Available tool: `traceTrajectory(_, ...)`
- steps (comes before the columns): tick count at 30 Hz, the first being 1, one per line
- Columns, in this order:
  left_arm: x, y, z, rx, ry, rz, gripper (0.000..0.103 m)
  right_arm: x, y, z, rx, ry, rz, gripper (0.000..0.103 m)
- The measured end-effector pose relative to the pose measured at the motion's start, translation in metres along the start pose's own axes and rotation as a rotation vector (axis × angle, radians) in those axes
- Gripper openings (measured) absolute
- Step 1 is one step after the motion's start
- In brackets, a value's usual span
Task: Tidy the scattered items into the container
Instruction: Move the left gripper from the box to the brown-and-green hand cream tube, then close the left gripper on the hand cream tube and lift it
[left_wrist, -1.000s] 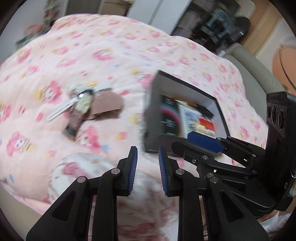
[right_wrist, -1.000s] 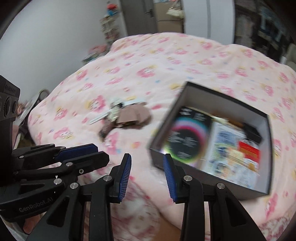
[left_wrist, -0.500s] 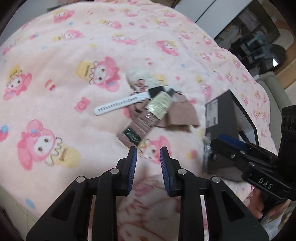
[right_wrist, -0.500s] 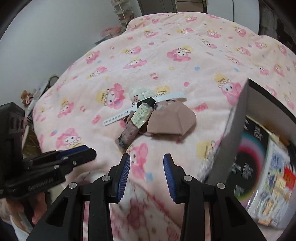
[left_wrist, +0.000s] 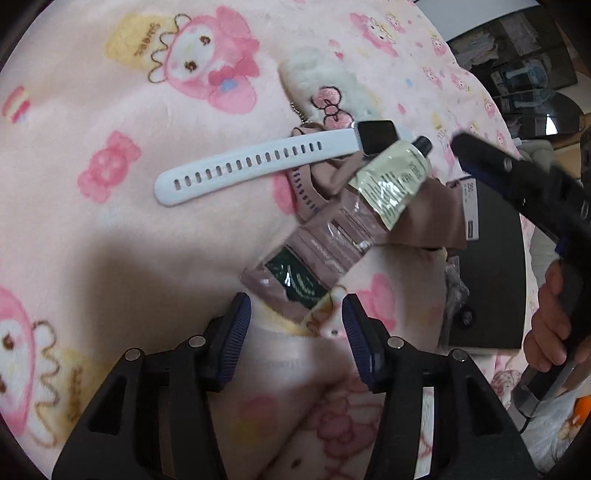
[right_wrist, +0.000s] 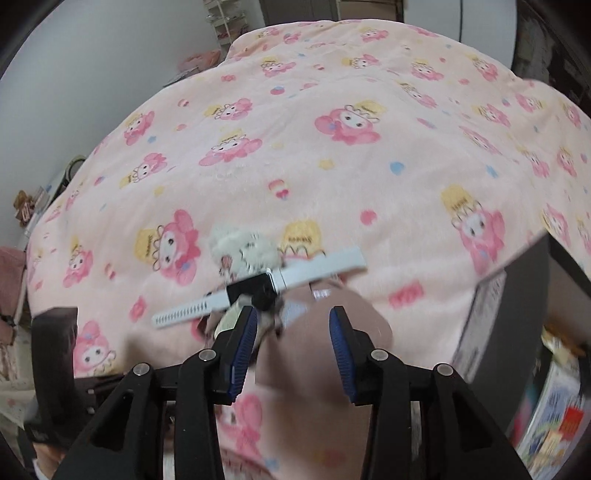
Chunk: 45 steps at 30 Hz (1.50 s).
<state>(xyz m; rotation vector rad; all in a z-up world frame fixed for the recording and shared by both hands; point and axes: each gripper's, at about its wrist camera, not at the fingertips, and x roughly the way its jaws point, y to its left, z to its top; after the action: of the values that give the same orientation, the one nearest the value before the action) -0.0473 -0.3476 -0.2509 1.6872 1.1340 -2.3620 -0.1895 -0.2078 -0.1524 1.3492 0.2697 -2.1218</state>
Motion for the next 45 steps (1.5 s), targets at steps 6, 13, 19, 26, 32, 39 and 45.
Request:
traceTrajectory(6, 0.001, 0.011, 0.001, -0.071, -0.039, -0.075, 0.053, 0.022, 0.005, 0.012, -0.01, -0.008, -0.011, 0.036)
traceTrajectory(13, -0.008, 0.017, 0.005, -0.104, -0.069, -0.132, 0.056, 0.021, 0.012, 0.001, -0.027, 0.01, -0.001, 0.032)
traceTrajectory(19, -0.032, 0.029, 0.004, -0.123, -0.121, -0.123, 0.055, 0.003, 0.025, -0.027, -0.042, 0.065, 0.027, 0.034)
traceTrajectory(26, -0.034, 0.03, 0.007, -0.134, -0.163, -0.068, 0.056, -0.014, 0.027, -0.057, -0.065, 0.091, 0.034, 0.036)
traceTrajectory(32, -0.022, 0.03, 0.007, -0.151, -0.135, -0.048, 0.057, -0.007, 0.022, -0.061, -0.061, 0.086, -0.008, 0.036)
traceTrajectory(39, -0.012, 0.016, 0.01, -0.129, -0.094, -0.141, 0.063, -0.011, 0.015, -0.063, -0.053, 0.111, 0.043, 0.036)
traceTrajectory(45, -0.029, 0.014, 0.009, -0.12, -0.163, -0.123, 0.061, -0.023, 0.018, -0.08, -0.084, 0.141, 0.1, 0.036)
